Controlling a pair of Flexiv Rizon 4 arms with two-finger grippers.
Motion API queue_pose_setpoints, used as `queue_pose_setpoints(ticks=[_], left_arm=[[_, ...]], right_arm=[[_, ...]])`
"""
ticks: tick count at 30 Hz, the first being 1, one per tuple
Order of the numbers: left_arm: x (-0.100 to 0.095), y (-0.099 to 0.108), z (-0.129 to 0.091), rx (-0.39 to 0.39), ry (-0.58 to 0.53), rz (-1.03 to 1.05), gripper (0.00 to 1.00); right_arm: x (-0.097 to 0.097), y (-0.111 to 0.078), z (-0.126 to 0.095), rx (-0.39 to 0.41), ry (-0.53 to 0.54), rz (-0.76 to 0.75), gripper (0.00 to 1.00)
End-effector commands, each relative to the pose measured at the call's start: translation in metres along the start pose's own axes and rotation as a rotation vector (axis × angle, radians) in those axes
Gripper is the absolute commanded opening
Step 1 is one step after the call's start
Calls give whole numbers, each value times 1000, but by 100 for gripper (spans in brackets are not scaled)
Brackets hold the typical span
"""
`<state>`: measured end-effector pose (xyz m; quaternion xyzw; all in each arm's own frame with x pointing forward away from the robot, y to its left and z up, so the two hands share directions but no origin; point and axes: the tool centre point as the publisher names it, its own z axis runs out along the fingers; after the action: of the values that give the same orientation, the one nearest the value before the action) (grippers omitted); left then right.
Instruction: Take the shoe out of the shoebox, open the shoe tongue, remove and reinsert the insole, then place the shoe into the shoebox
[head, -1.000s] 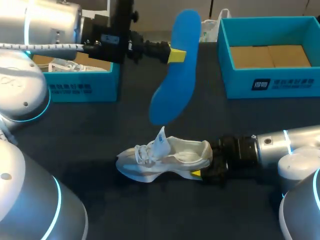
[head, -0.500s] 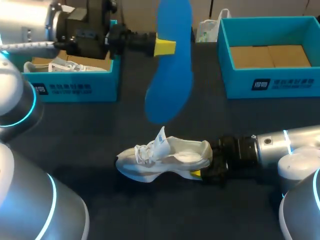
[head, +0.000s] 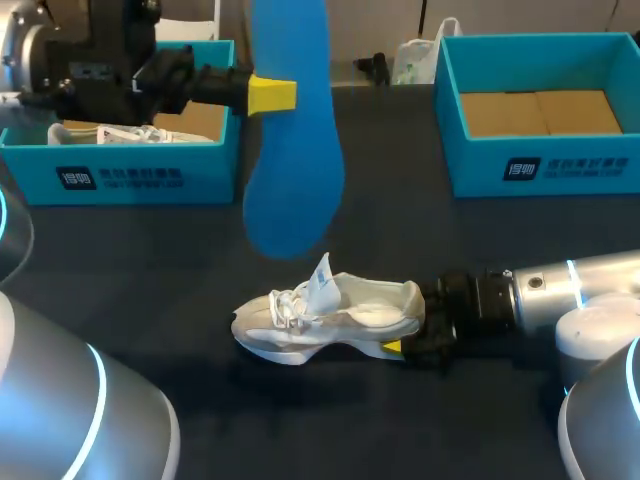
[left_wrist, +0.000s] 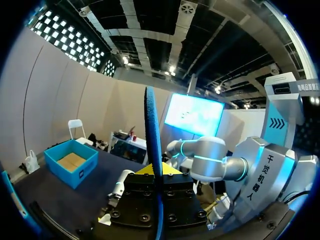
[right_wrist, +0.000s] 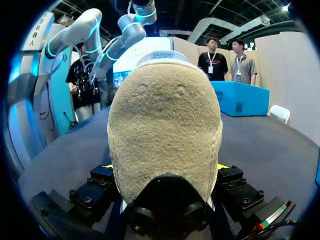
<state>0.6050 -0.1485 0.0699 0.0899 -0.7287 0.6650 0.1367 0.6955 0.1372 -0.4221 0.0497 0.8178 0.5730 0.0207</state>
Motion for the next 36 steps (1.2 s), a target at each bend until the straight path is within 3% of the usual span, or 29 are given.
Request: queue_pose_setpoints(ticks=[1,21,22,23,24,32,36], left_arm=[[4,2,2,8,-7,17,0],[15,-6,11,22,40,6,0],[15,-6,11,22,40,6,0],[15,-6,11,22,40,6,0],[15,-6,11,22,40,6,0],[15,-6,11,22,40,6,0],[15,-6,11,22,40,6,0]], right_arm=[[1,0,2,7,0,1,0],[1,0,1,17,-6,0,0],[1,1,0,19,-7,0,24],[1,1,-1,26,-7,-1,78],[2,1,-3,35,-11,-1,100],[4,3,-18,147,-14,18,100],[3,8,-27,249,-6,45,100]])
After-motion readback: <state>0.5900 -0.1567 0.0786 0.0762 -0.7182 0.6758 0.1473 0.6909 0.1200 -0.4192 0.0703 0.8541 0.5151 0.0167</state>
